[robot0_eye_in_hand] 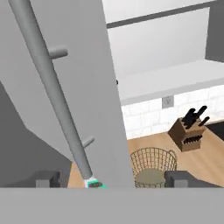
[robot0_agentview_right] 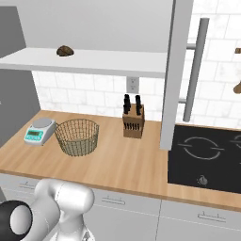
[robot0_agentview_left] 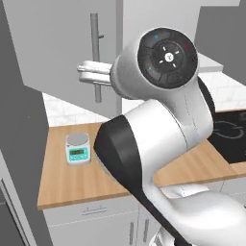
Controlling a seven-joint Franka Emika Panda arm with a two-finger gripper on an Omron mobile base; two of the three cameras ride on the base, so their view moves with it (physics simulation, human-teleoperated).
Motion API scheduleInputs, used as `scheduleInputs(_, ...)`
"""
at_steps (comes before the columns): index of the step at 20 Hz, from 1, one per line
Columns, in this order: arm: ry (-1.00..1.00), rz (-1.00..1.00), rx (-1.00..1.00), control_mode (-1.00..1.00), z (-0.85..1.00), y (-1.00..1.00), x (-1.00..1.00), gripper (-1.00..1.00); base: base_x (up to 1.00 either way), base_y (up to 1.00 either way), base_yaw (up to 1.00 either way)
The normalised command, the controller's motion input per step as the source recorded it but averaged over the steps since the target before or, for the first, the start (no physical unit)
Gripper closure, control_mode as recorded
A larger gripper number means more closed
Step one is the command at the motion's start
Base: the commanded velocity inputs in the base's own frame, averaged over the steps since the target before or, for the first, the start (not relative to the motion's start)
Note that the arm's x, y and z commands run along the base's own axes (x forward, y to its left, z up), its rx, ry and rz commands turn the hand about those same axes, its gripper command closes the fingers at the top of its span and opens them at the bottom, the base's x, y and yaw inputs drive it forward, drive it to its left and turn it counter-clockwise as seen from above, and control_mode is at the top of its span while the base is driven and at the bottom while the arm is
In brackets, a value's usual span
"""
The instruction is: Open the cabinet, pick up the bread from the cabinet and place it in the basket. Then move the basket to the dining counter.
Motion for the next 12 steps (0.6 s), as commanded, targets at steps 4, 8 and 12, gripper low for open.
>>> scheduleInputs(4, 0.04, 0.14, 0.38, -1.00, 0.00, -1.00, -0.08, -1.00, 0.00, 0.00, 0.00)
scheduleInputs(8, 0.05, 0.18, 0.44, -1.00, 0.00, -1.00, 0.35, -1.00, 0.00, 0.00, 0.00)
scheduleInputs(12, 0.11, 0.18, 0.42, -1.00, -0.06, -0.56, 0.87, -1.00, 0.00, 0.00, 0.00)
